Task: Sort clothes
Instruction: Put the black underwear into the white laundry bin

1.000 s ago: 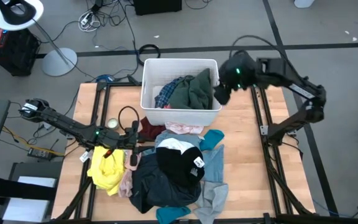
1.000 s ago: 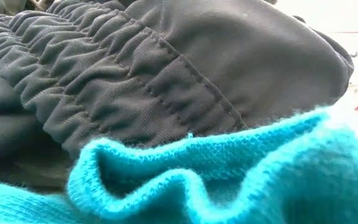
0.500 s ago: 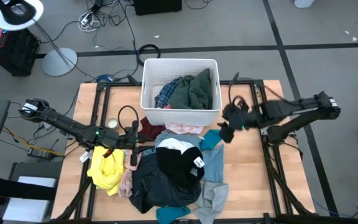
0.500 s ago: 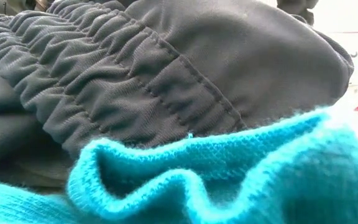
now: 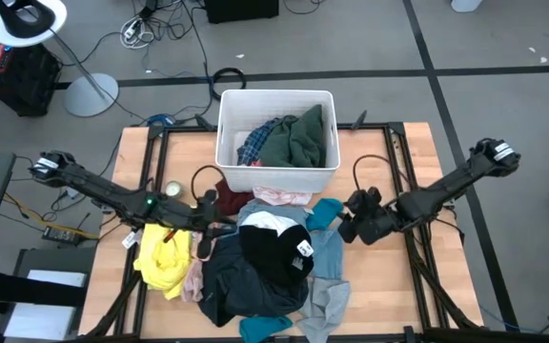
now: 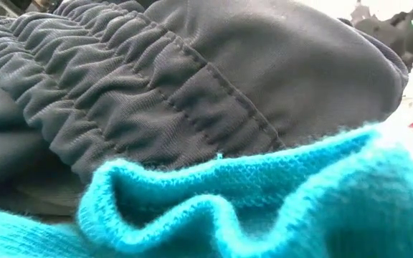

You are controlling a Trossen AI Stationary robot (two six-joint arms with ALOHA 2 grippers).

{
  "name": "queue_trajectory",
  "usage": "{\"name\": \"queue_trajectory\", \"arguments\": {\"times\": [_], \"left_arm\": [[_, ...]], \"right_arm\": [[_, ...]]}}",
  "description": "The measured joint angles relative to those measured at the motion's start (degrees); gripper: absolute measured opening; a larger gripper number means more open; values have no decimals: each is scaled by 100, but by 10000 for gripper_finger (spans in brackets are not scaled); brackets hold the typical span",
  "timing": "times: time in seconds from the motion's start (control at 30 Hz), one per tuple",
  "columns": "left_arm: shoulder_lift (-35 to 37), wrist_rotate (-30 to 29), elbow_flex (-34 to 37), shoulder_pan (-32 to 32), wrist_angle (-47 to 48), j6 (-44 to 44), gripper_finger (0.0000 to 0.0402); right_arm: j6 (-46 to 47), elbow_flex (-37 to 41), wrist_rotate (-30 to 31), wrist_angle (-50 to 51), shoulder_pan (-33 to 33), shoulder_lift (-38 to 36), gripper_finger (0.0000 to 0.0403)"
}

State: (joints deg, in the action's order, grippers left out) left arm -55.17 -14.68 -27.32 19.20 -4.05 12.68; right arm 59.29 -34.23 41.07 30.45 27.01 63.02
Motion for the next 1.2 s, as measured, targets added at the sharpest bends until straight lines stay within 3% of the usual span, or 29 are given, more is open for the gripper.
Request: {"name": "queue_trajectory", "arguments": {"times": [0.27,0.73,0.83,0.97,1.2], "left_arm": [[-645,341,-839,0,846,-15,101],[-2363,850,-2005,-176,1136,113,100],[-2544,923,-2235,-264,1578,318,79],[-2601,916,-2493,-299,2012,283,13],[-2501,447,-3471,-338,2902,-215,2]], "right_arm": [[-338,803,-5,-1698,76,0,194],[-948,856,-19,-2144,246,0,194],[-998,856,7,-2139,305,1,194],[-1006,856,222,-2028,352,2,194],[-916,1233,304,-2417,365,4,194]]}}
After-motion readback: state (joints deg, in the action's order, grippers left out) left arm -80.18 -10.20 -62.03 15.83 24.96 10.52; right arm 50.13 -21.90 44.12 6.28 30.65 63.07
